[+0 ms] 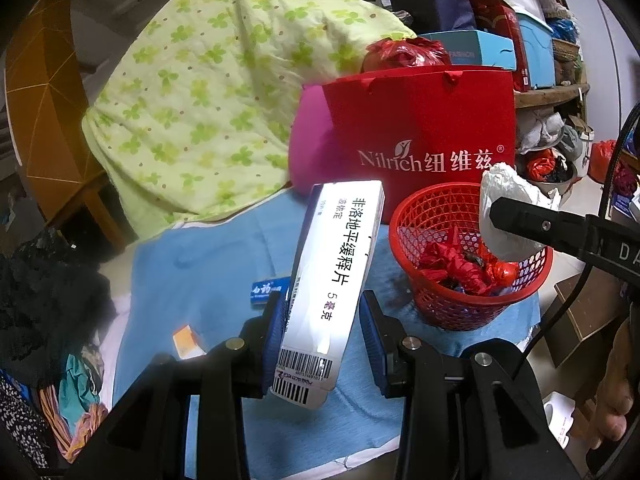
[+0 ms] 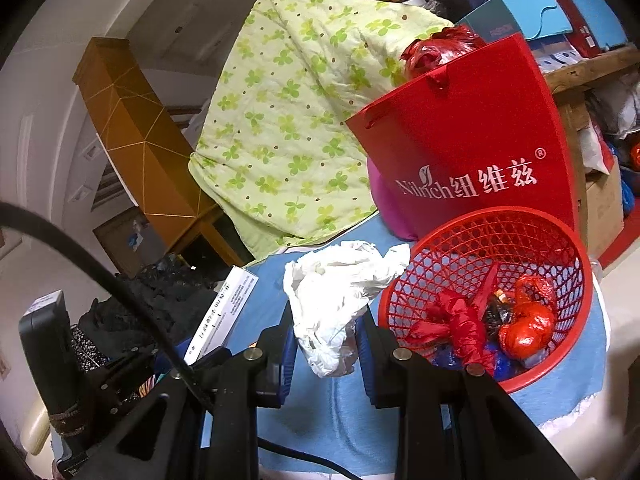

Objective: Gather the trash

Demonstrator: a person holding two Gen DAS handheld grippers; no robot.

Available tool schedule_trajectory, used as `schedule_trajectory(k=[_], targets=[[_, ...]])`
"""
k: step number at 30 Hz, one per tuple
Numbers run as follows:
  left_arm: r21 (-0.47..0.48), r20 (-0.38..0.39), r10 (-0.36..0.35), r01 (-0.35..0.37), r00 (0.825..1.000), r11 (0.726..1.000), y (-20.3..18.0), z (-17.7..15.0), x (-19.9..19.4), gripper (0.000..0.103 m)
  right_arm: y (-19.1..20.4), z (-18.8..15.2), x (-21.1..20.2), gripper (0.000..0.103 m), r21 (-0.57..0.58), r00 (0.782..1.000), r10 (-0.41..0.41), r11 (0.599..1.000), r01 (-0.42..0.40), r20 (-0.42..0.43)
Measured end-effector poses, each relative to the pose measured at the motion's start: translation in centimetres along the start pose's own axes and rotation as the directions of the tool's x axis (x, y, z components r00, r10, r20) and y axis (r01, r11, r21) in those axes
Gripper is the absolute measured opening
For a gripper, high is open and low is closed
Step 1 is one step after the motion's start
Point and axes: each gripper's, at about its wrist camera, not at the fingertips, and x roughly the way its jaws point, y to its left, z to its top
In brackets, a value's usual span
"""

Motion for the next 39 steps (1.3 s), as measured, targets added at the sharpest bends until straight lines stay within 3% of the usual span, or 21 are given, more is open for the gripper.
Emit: schedule_trajectory(k=[39], targets=[[0.113,-0.003,-0.083,0.083,0.997,0.99,-5.3,1.4,1.1,0.04,-5.2,1.2,-3.2,0.029,0.097,0.994,-0.081,0.993,0.074,0.075]])
